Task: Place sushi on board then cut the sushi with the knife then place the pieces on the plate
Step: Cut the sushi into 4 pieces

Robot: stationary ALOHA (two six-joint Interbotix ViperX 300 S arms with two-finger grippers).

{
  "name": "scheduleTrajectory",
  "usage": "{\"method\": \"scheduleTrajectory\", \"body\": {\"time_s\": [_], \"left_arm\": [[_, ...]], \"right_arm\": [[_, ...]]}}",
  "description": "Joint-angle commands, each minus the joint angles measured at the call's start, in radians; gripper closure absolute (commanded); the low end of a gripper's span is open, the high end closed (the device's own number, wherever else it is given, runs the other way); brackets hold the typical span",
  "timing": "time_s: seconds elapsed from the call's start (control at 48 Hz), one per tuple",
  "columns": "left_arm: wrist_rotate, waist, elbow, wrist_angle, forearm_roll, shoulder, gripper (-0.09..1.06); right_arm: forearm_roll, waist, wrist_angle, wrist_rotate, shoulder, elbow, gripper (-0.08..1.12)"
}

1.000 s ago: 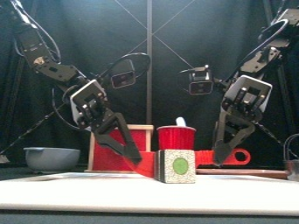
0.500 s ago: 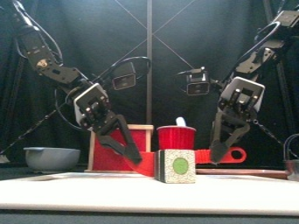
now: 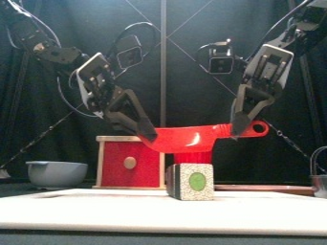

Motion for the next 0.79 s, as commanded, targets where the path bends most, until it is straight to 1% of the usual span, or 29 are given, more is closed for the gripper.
{"method": "scheduleTrajectory", "body": {"time_s": [0.021, 0.208, 0.312, 0.396, 0.542, 0.729, 0.792], "left_arm": [[-0.002, -0.032, -0.015, -0.008, 0.0, -0.02, 0.57], [-0.003, -0.06, -0.021, -0.008, -0.034, 0.006, 0.57], [-0.003, -0.066, -0.026, -0.006, -0.057, 0.021, 0.57], [-0.002, -0.069, -0.031, -0.008, -0.069, 0.035, 0.57], [-0.005, -0.081, -0.034, -0.008, -0.077, 0.048, 0.57], [-0.003, -0.084, -0.034, -0.008, -0.094, 0.055, 0.57], [-0.003, -0.086, -0.034, -0.008, -0.094, 0.058, 0.57]], "right_arm": [[0.009, 0.015, 0.006, 0.003, -0.031, -0.026, 0.54], [0.029, 0.038, 0.009, 0.003, -0.015, -0.018, 0.54], [0.034, 0.041, 0.008, 0.003, -0.009, -0.015, 0.54], [0.035, 0.041, 0.009, 0.003, -0.003, -0.014, 0.54], [0.035, 0.044, 0.008, 0.005, 0.012, -0.014, 0.54], [0.035, 0.048, 0.008, 0.003, 0.028, -0.015, 0.54], [0.035, 0.048, 0.009, 0.003, 0.029, -0.015, 0.54]]}}
